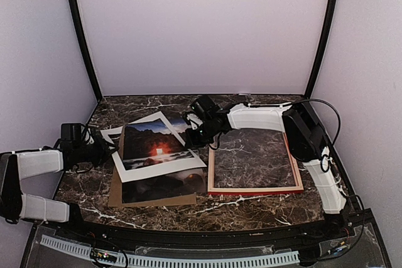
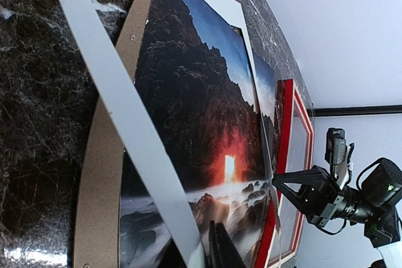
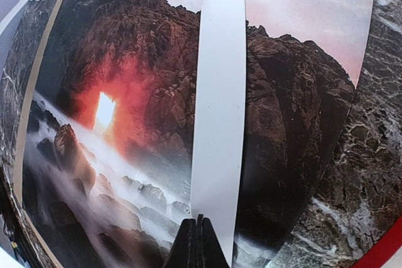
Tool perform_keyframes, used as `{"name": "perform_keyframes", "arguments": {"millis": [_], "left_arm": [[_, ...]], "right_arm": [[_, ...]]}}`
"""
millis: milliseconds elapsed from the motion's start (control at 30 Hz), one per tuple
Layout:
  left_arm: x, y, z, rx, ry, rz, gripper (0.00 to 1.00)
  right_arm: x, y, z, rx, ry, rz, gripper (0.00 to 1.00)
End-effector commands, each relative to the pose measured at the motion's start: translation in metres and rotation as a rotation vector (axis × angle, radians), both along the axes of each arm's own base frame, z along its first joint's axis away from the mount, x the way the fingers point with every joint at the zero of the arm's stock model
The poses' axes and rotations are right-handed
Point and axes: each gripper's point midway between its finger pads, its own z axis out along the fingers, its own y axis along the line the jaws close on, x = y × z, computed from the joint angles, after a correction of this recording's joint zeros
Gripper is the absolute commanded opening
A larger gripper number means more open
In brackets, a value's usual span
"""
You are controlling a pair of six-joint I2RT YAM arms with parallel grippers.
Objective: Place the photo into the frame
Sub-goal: Pick up the mat board from the photo.
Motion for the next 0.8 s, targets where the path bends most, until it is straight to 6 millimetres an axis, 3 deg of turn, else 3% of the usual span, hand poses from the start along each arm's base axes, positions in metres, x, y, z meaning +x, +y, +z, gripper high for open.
{"name": "perform_keyframes", "arguments": {"millis": [0, 167, 400, 633, 767], "left_arm": [[-0.001, 0.006, -0.001, 0.018, -0.001, 0.019, 0.09], [0.000, 0.010, -0.002, 0.031, -0.003, 0.024, 0.00], [0.013, 0.023, 0.004, 0.086, -0.026, 0.054, 0.00], [0.044, 0.028, 0.020, 0.114, -0.074, 0.049, 0.00], [0.062, 0.021, 0.040, 0.110, -0.118, -0.019, 0.00]], "right_arm": [[0.003, 0.009, 0.016, 0.036, -0.025, 0.007, 0.00], [0.003, 0.010, 0.021, 0.047, -0.031, 0.013, 0.16], [0.006, 0.012, 0.044, 0.073, -0.074, 0.017, 0.44], [0.008, 0.006, 0.057, 0.082, -0.100, 0.008, 0.54], [0.014, -0.007, 0.067, 0.078, -0.122, -0.018, 0.56]]}}
